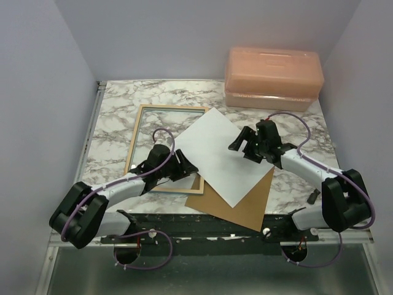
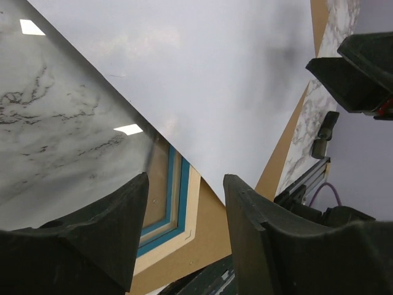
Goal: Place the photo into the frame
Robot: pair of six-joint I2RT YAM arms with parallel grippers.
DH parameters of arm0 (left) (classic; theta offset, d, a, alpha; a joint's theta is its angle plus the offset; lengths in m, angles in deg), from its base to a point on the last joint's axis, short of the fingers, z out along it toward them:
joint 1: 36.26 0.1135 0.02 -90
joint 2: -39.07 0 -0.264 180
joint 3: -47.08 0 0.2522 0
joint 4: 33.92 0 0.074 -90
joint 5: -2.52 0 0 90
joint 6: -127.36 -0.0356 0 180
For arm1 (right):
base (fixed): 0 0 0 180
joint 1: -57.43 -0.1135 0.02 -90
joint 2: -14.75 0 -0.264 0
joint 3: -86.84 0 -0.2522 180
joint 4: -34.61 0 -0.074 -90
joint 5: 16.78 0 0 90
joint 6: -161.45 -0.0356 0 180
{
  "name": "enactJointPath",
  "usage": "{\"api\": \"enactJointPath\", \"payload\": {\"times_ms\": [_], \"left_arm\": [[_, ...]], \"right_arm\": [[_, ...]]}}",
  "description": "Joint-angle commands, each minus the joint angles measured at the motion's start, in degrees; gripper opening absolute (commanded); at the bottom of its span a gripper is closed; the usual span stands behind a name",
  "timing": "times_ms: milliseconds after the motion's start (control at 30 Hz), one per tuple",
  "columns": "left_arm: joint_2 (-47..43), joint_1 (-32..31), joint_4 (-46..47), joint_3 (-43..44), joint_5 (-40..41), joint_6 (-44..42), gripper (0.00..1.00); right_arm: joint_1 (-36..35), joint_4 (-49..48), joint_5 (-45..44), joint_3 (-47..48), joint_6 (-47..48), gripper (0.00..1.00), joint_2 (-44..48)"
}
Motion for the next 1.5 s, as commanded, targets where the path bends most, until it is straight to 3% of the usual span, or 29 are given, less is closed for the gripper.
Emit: {"api": "enactJointPath", "payload": {"times_ms": [0, 167, 433, 600, 933, 1167, 1400, 1467], "left_arm": [[5.17, 0.47, 14.36, -1.83, -2.16, 6.24, 0.51], [12.82, 0.47, 20.68, -0.93, -4.68, 7.57, 0.49], [17.21, 0.46, 28.89, -3.38, -3.38, 10.44, 0.42], [17.63, 0.46, 32.24, -4.80, -1.37, 11.46, 0.32], [14.62, 2.07, 37.02, -7.71, 0.85, 10.19, 0.00], [10.86, 6.07, 35.33, -8.93, -2.97, 7.23, 0.00], [5.90, 7.13, 22.41, -5.98, -4.75, 2.86, 0.00], [5.64, 7.13, 19.72, -4.97, -4.95, 2.14, 0.10]], "right_arm": [[0.92, 2.40, -2.32, -0.91, 2.04, 0.91, 1.63], [1.49, 2.76, -1.18, -1.19, 1.41, 0.91, 1.63], [1.67, 2.41, -0.32, -1.42, 1.00, 0.91, 1.63], [1.67, 1.74, 0.58, -1.54, 0.56, 0.91, 1.50], [1.68, 1.76, 0.47, -1.75, 1.18, 0.91, 2.18], [1.72, 6.65, -5.60, 0.87, 6.12, 0.91, 2.16], [2.83, 13.41, -18.83, 5.99, 12.60, 0.94, 0.30], [4.51, 13.74, -19.76, 7.24, 13.41, 0.96, -0.70]]}}
